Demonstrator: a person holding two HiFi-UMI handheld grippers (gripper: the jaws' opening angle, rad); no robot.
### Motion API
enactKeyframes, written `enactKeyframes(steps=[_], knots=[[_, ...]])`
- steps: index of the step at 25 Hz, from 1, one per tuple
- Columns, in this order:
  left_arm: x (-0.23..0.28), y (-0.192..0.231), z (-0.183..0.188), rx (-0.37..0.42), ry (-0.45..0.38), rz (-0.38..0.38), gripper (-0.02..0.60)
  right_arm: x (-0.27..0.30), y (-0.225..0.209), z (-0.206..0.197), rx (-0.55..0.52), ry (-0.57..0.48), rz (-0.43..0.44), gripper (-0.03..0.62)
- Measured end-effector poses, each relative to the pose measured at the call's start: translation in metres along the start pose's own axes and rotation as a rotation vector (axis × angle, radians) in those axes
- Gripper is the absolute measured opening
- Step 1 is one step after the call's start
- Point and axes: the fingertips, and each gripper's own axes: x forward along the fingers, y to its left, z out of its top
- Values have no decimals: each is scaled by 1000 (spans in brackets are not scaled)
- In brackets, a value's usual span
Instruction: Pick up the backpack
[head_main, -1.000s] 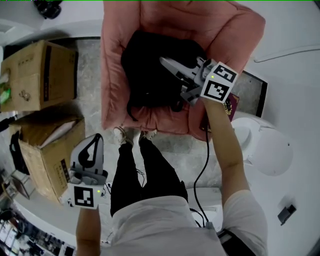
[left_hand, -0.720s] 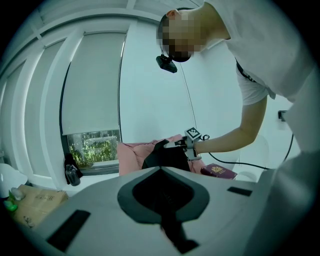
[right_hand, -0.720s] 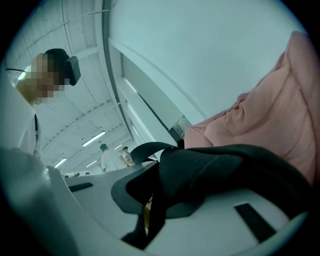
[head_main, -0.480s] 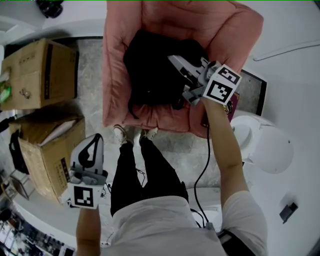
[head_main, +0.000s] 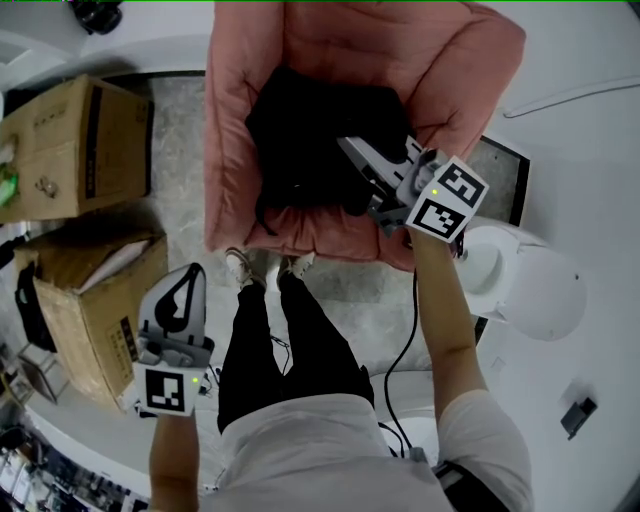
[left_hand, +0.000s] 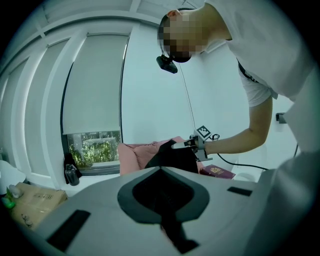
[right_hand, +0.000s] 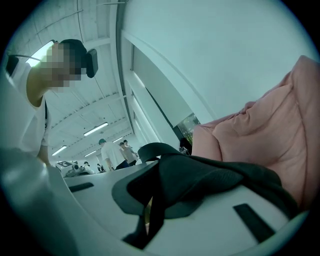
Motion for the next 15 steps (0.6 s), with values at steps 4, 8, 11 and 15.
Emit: enactKeyframes(steps=[4,8,11,15], knots=[[-4,11,4,3,-12,10,17,2,15,4,39,-40,3,34],[-7,21,5,10,-24,15,17,11,31,11,66,-101,-14,34],[-8,28,3,21,-24,16,17,17,39,14,69,-128,-46,34],[-8,38,5,19,-41,31,17,23,46,16,75,-135,-79,34]])
